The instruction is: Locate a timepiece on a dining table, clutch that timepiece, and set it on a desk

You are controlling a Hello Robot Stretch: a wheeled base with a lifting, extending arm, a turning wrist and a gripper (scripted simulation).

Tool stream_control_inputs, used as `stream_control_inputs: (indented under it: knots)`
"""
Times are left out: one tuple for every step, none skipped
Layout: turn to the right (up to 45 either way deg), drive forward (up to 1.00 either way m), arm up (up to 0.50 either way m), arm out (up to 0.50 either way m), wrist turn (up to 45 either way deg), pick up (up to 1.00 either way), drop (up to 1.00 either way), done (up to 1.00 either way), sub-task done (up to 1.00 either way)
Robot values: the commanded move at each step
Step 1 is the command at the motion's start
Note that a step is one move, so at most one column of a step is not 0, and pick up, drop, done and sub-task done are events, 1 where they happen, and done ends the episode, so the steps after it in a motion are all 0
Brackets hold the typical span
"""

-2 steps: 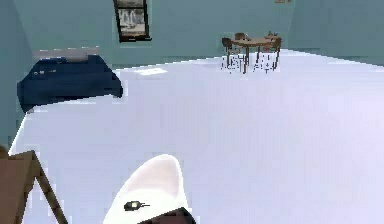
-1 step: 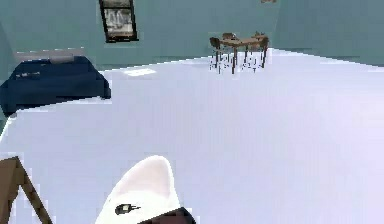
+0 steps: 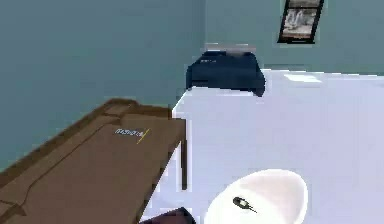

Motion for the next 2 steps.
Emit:
stream_control_inputs:
  knots:
    - [-45.0, 0.00, 0.00, 0.00, 0.0, 0.00, 0.00, 0.00, 0.00]
    - [-33.0, 0.00, 0.00, 0.00, 0.0, 0.00, 0.00, 0.00, 0.00]
